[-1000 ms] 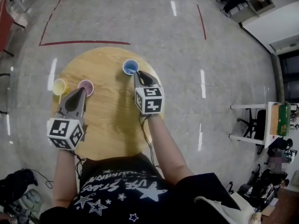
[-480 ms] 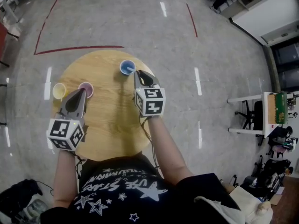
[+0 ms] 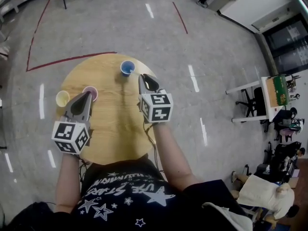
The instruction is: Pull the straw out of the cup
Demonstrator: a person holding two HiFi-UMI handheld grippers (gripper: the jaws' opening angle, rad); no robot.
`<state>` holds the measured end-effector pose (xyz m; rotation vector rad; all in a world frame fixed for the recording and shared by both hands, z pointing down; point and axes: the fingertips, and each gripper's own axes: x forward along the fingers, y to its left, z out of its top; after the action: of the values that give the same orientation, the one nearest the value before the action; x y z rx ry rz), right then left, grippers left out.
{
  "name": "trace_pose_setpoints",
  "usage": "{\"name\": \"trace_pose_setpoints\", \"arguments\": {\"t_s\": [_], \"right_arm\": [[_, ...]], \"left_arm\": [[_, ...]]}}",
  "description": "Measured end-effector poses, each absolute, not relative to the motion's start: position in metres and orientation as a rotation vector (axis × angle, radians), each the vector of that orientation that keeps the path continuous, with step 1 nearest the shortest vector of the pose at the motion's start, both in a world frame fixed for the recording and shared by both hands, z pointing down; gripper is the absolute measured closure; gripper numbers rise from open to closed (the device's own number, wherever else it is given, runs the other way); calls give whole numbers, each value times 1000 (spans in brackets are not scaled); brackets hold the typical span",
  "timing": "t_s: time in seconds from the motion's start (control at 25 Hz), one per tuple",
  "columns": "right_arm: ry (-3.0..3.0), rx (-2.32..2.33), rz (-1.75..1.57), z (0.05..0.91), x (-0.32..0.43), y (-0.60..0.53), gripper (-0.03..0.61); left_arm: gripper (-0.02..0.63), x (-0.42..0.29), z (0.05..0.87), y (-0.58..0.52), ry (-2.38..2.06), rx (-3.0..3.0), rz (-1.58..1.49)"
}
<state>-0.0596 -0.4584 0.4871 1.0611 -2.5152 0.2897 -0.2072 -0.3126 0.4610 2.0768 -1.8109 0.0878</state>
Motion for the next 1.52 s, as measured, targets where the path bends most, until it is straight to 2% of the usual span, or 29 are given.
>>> {"name": "trace_pose_setpoints", "arguments": {"t_s": [0.48,0.76,1.04,1.52], "right_arm": [[-2446,1305,326,472,-53,-384,541],[-2372,1344,322,480,-11,-359,541],[-2388,1349,339,474,-7,-332,541],[-2453,1321,347,458,46,-237,541]], "left_arm": [[609,-212,459,-291,-1555,2290,118],[609,-180,468,-289,-1470,2324,94],[609,-163,460,-267,-1447,2347,99],[609,-111,441,-175,-1512,2343,112]]}}
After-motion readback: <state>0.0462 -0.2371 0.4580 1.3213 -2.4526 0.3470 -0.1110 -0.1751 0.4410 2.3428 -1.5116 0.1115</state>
